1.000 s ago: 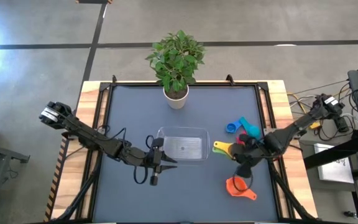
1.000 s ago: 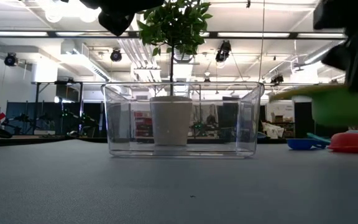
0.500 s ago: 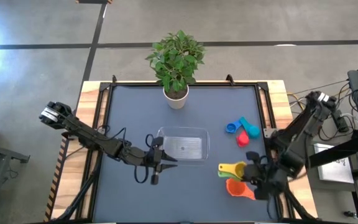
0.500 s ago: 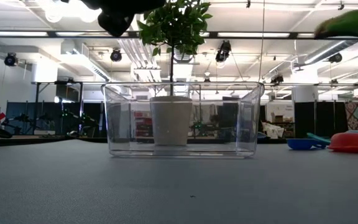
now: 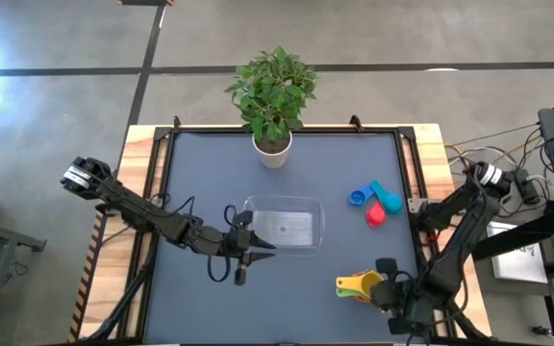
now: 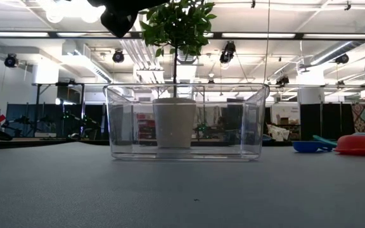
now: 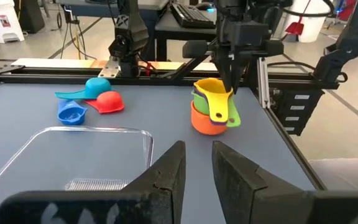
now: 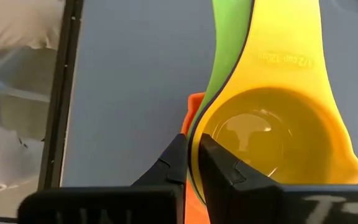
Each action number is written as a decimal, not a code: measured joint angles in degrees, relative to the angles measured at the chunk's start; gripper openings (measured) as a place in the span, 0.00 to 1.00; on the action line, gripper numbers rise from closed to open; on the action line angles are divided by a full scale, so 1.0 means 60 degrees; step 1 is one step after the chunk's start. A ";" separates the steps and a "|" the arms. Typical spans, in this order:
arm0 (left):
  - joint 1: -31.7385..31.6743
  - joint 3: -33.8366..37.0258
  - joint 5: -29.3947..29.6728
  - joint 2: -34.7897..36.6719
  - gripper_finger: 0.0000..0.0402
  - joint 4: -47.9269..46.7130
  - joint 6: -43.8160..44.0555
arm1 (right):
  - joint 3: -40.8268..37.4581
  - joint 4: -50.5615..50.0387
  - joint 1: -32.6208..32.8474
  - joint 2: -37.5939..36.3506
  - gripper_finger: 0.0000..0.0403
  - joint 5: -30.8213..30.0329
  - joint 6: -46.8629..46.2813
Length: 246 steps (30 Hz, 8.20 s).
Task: Nest measuring cups in basket
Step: Stack the stacked measuring cups on top of the orange measuring, then stack the light blue measuring cup on top of the yellow measuring cup
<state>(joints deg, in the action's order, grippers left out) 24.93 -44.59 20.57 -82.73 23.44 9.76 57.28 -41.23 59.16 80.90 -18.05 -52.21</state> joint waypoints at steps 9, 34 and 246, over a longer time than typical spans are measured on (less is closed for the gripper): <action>0.0000 -0.0001 -0.0006 0.0000 0.15 0.0007 0.0002 | 0.0065 -0.0039 -0.0070 -0.0316 0.32 0.0007 -0.0609; 0.0087 -0.3329 -0.1045 -0.3245 0.15 -0.1437 -0.0069 | 0.0117 -0.2774 0.0327 0.0539 0.18 0.3333 -0.6646; 0.0886 -1.4973 0.1147 -0.9256 0.15 -1.1555 0.0696 | 0.4171 -0.5817 -0.1037 0.2018 0.09 -0.1264 -0.6033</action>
<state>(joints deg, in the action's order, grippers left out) 30.24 -134.43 27.45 -138.27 -45.89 13.93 82.30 -76.13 52.94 93.01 -25.64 -88.41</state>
